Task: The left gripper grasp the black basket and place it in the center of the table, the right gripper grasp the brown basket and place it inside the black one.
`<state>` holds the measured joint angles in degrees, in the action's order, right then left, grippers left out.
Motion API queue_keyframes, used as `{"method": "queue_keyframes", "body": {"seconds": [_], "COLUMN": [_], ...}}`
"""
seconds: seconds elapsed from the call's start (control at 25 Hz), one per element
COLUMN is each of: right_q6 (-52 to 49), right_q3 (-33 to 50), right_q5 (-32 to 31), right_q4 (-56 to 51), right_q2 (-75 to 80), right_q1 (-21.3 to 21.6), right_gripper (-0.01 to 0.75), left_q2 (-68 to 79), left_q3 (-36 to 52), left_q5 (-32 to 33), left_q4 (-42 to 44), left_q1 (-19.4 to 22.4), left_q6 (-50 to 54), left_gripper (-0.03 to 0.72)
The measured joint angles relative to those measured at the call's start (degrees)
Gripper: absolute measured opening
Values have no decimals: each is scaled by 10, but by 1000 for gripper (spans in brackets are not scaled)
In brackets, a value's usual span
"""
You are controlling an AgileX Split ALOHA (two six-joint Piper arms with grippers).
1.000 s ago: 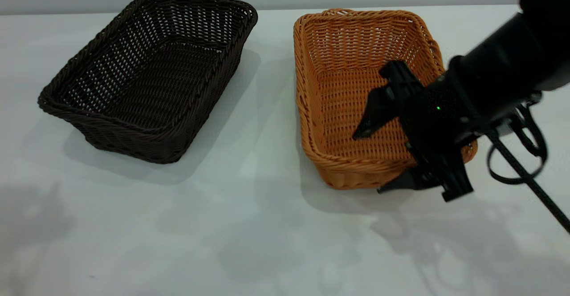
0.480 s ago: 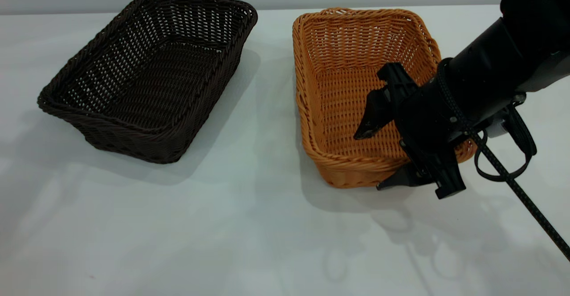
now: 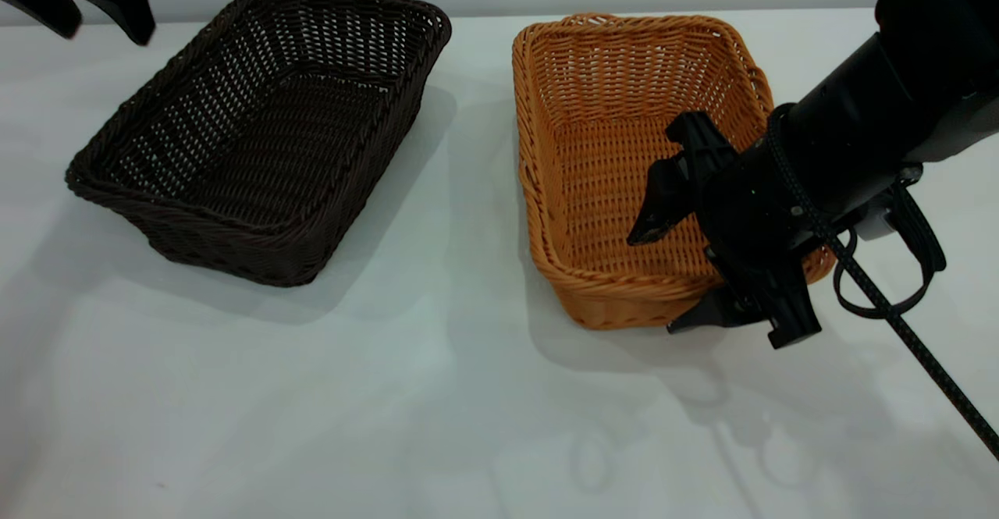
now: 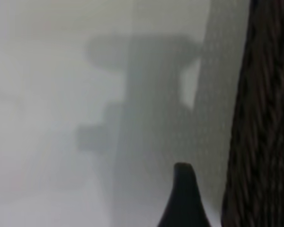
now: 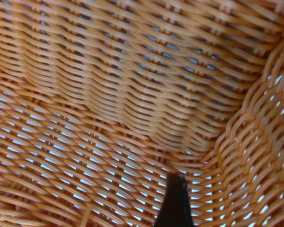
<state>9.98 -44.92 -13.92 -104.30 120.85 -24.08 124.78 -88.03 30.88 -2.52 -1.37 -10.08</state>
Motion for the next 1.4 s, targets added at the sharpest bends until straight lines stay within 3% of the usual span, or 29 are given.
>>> {"method": "queue_keyframes", "body": {"seconds": [0.6,0.8,0.92,1.12,1.4], "right_q6": [2,2,2,1,91], "right_q3": [-1,-2,-3,-3,-2], "right_q5": [28,28,28,22,31], "right_q4": [-1,-1,-1,-5,-4], "right_q2": [25,44,45,45,-1], "right_q1": [0,0,0,1,24], "right_gripper": [508,410,307,176,136], "left_q2": [131,156,157,157,157], "left_q3": [-45,-45,-47,-47,-47], "left_q5": [-29,-48,-52,-58,-64], "left_q4": [-27,-26,-26,-25,-22], "left_q1": [-24,-25,-27,-31,-40], "left_q6": [-32,-32,-32,-36,-80], "left_gripper": [496,372,294,254,235]}}
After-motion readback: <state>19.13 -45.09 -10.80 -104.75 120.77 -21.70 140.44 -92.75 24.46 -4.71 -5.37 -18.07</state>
